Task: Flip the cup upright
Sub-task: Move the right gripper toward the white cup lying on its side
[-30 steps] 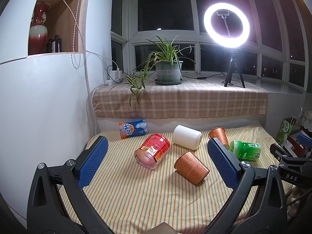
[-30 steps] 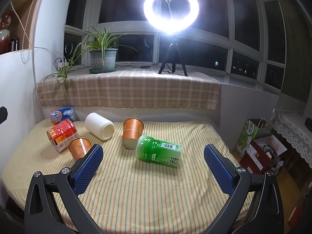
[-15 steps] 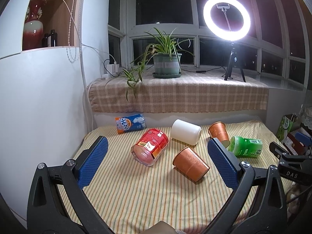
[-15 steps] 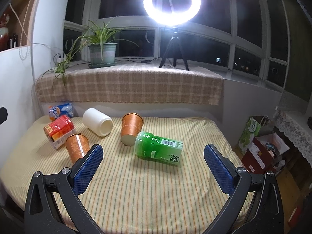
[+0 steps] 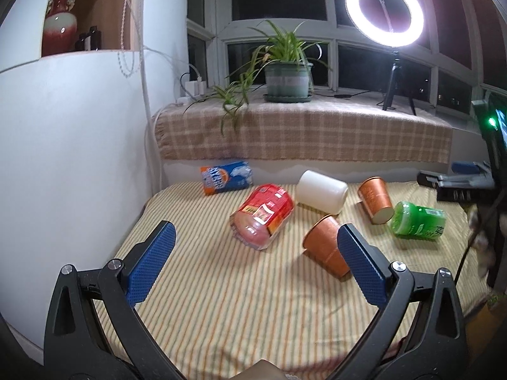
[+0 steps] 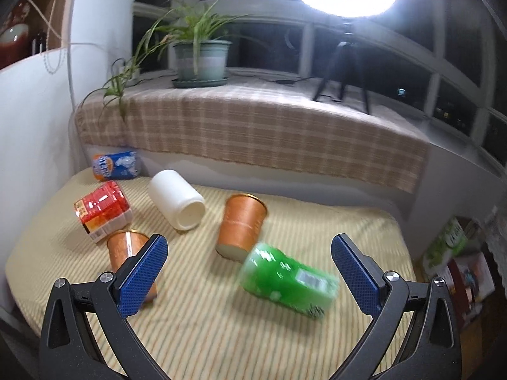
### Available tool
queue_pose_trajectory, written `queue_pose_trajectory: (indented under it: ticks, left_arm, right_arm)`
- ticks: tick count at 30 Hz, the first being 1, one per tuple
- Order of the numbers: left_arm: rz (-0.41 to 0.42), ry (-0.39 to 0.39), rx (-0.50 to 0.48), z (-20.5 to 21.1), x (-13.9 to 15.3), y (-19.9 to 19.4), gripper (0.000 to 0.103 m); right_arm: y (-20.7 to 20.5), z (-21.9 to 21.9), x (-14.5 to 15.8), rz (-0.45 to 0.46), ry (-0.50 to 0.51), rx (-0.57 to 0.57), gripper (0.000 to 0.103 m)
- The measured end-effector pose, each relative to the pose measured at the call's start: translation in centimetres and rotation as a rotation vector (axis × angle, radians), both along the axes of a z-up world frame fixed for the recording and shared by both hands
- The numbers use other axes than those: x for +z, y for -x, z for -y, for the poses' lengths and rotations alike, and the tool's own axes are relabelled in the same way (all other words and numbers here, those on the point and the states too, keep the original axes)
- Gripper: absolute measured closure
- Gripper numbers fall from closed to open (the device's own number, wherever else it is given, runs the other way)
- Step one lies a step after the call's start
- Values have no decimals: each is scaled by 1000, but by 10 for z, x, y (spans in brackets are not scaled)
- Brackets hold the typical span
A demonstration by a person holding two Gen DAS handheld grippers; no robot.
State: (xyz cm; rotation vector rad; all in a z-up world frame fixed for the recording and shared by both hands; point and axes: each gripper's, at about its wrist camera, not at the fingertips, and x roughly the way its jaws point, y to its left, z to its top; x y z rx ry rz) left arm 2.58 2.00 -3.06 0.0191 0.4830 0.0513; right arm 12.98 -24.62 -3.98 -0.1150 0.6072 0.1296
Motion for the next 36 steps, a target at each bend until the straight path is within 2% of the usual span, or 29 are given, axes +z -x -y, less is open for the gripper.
queue_pose_trajectory:
  ticks: [8,19,26,36]
  left_arm:
    - [-27,-10,51,-20,-10,1,0]
    - [-70,-10,132,-46,-19,4,0]
    - [-86,-7,169,-59,-24,0,0]
    - [-113,4,190,-65,-30,-9,0]
  right_arm:
    - [-63,-32,-1,-79,41,183,1]
    - [-148,-107,-50,-300,155,456,1]
    - [-185,-127,-72,-402,221,501,1]
    - [-203,-142,-88,-484,299,580,1]
